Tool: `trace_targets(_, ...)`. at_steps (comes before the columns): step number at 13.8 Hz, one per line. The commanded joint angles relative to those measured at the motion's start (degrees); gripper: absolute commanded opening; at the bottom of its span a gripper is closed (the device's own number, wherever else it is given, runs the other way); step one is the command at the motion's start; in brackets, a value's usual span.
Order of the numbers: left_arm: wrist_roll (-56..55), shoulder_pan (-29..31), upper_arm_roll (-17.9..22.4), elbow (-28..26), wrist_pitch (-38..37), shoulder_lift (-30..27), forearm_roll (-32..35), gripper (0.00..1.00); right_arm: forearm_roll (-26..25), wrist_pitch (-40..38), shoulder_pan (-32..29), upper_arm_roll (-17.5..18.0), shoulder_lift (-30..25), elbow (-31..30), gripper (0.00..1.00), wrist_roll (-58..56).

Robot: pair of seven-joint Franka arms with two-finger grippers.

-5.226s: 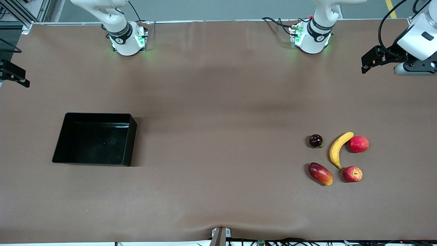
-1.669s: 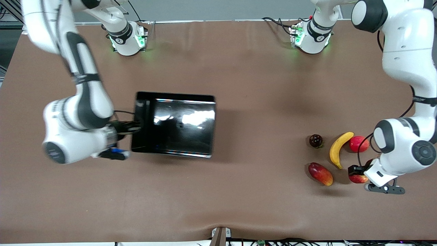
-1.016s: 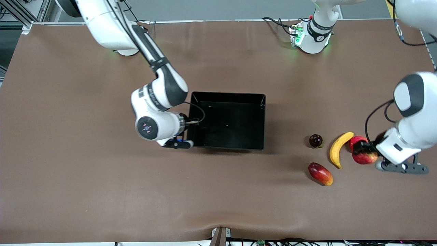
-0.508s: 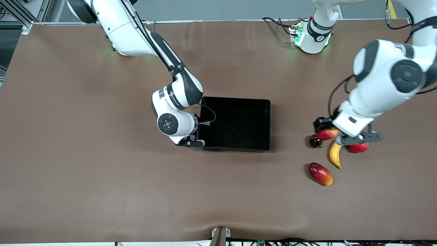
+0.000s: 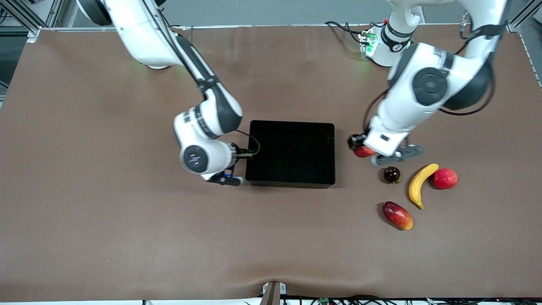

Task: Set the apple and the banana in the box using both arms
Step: 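Carry the apple over the box while the right gripper releases and withdraws, then lower the red apple into the box and open the left gripper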

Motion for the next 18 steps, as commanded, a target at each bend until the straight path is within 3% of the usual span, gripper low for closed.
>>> trace_targets(1, -8.78, -4.93, 0.02, -0.49, 3.13, 2.55, 2.11, 0.00, 0.95, -11.41, -5.89, -1.95, -2.56, 5.75, 1.00, -0.09)
trace_targets(4, -19.50, -9.60, -0.07, -1.46, 8.40, 7.20, 9.40, 0.00, -1.85, -22.48, -13.01, -3.02, -2.65, 13.66, 1.00, -6.21)
trace_targets(7, -24.08, -12.50, 0.02, -2.59, 12.52, 11.51, 11.09, 0.00, -6.94, -29.19, -20.31, -3.54, -5.19, 16.41, 1.00, -10.28)
trace_targets(10, -28.22, -13.13, -0.07, -9.26, 21.13, 12.66, 15.65, 0.00, -17.92, -29.64, -24.97, -3.37, -9.67, 16.24, 1.00, -20.35)
trace_targets(12, -28.93, -13.04, -0.07, -11.82, 24.23, 13.19, 17.15, 0.00, -22.15, -29.55, -28.30, -3.37, -11.70, 15.80, 1.00, -30.81)
trace_targets(15, -29.02, -13.21, -0.07, -11.92, 24.15, 13.63, 17.59, 0.00, -20.94, -26.76, -36.04, -3.02, -13.28, 15.27, 1.00, -34.89)
trace_targets(18, -28.93, -13.39, -0.07, -11.92, 24.15, 14.59, 17.59, 0.00, -20.58, -19.66, -35.80, -2.93, -24.40, 3.98, 1.00, -36.13)
